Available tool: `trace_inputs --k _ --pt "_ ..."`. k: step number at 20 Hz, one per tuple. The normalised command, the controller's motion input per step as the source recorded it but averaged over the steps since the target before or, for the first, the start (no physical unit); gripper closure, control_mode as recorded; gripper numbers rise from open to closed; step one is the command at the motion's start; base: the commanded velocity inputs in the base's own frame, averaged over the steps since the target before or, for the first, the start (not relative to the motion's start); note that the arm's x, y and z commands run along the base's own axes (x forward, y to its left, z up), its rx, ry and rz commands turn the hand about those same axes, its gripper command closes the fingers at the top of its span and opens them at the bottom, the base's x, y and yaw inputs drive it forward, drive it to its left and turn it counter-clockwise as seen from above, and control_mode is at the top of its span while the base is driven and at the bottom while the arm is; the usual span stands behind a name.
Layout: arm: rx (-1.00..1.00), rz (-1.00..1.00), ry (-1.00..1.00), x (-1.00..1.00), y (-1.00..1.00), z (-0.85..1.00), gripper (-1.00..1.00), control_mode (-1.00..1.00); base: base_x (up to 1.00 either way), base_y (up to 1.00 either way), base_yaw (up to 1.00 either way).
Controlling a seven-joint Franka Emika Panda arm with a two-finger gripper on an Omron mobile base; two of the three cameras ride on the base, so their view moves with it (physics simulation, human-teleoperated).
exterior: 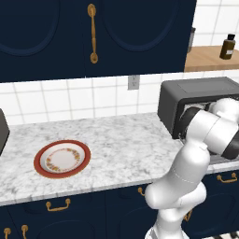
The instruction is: Pick up the kebab skewer and baguette bread, and place them inside the toaster oven. Close the toaster oven door and start by setting the timer.
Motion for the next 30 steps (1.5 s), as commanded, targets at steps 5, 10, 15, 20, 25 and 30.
trace_inputs --k 5,10,15,20,25,30 --pt "0.0 0.0 0.0 0.51 -0.26 -0.06 -1.0 -1.0 0.0 0.0 0.0" --pt "0.0 0.0 0.0 0.55 -0.13 0.0 -1.0 -1.0 0.0 0.0 0.0" --pt "0.01 0.0 0.0 0.5 -0.01 0.0 -1.0 -1.0 0.0 0.0 0.0" --pt "0.0 0.0 -0.01 0.32 0.0 -0.01 -1.0 -1.0 0.0 0.0 0.0" --pt "0.0 0.0 -0.03 -0.44 0.0 0.0 -1.0 -1.0 0.0 0.0 0.0" --pt "0.0 0.18 0.0 -1.0 0.0 0.1 -1.0 -1.0 0.0 0.0 0.0"
